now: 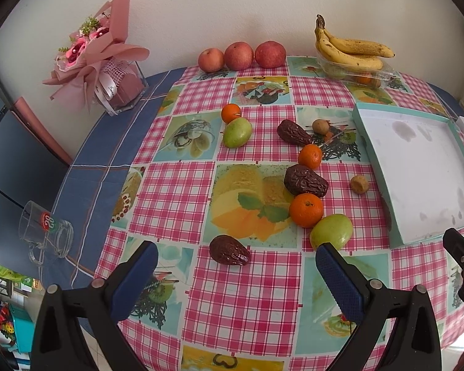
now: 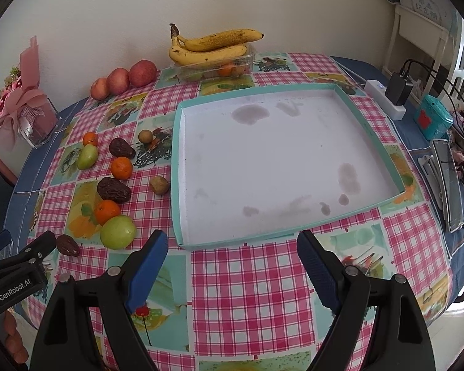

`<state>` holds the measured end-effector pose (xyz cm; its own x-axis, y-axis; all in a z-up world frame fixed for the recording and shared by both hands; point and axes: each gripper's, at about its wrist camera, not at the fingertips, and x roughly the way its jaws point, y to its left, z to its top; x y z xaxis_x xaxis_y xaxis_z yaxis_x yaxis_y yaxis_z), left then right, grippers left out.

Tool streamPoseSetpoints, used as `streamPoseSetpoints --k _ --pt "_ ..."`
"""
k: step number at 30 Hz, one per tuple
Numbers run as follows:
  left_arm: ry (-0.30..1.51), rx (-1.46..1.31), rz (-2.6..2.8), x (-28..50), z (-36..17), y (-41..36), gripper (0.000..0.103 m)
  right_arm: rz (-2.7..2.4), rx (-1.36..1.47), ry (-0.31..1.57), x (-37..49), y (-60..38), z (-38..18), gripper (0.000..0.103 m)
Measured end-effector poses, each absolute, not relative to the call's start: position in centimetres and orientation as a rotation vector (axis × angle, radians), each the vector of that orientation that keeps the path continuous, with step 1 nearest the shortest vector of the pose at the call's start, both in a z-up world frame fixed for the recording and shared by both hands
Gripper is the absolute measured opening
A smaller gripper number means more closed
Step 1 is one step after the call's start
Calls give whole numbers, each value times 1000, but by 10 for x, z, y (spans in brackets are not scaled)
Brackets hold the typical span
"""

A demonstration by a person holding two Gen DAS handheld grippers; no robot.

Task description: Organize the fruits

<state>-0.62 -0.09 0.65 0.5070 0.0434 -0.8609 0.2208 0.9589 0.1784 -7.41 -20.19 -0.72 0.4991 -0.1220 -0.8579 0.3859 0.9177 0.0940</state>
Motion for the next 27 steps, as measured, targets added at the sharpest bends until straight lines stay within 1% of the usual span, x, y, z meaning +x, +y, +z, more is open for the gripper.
streamPoseSetpoints --k 27 --pt "1040 284 -112 -6 6 -3 103 -299 288 994 -75 -200 -6 86"
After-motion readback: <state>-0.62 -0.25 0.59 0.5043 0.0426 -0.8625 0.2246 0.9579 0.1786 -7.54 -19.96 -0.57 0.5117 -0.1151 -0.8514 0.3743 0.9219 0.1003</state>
